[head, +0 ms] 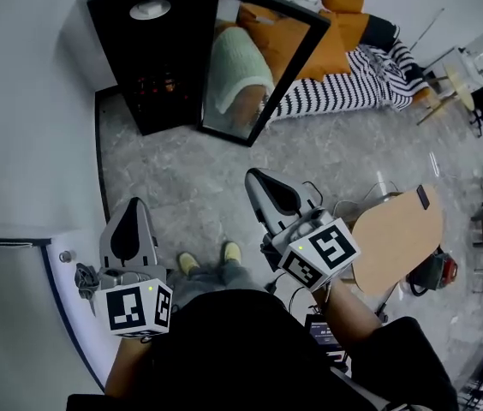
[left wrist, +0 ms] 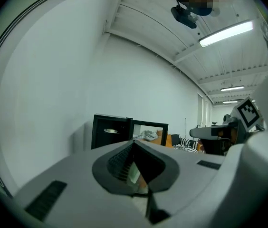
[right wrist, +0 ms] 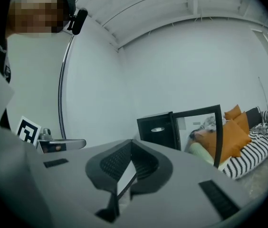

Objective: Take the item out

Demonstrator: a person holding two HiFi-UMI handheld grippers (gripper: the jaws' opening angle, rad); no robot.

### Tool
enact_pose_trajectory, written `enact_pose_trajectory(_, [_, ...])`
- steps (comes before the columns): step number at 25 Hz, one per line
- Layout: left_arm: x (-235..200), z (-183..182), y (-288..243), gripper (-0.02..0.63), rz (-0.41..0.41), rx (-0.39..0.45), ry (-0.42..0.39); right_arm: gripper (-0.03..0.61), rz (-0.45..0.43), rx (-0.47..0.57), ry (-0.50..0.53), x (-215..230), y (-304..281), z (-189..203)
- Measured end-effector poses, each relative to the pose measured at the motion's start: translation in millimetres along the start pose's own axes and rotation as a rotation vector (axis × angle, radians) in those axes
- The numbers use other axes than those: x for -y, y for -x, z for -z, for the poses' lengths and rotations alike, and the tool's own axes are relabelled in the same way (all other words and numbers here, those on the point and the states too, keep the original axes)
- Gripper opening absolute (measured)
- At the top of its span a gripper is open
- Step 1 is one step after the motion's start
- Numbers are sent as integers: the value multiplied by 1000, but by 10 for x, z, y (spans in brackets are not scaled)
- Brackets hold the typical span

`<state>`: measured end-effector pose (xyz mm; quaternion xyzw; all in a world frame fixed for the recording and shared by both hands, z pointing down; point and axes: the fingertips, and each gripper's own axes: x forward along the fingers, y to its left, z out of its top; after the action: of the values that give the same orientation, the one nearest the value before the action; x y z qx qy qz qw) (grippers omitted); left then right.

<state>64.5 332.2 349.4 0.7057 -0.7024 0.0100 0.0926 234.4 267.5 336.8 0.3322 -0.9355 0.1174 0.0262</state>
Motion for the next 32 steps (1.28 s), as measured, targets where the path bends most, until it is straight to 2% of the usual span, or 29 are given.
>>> enact_pose_trajectory(12, [-596,76,162,9,9,4,-1,5,-5,-8,75,-453,-340,11])
enact_pose_trajectory(18, [-809,29,107,9,-2,9,5,5,4,-16,79,-539,-466,0])
enact_pose_trajectory(26, [-1006,-27,-96,9,-40,31,-2,5,-27,-14,61,-469,-767,84])
enact_pose_trajectory(32, [-1185,-77,-624,8,-68,25,-12,5,-42,18,34,-115,-1299,-8])
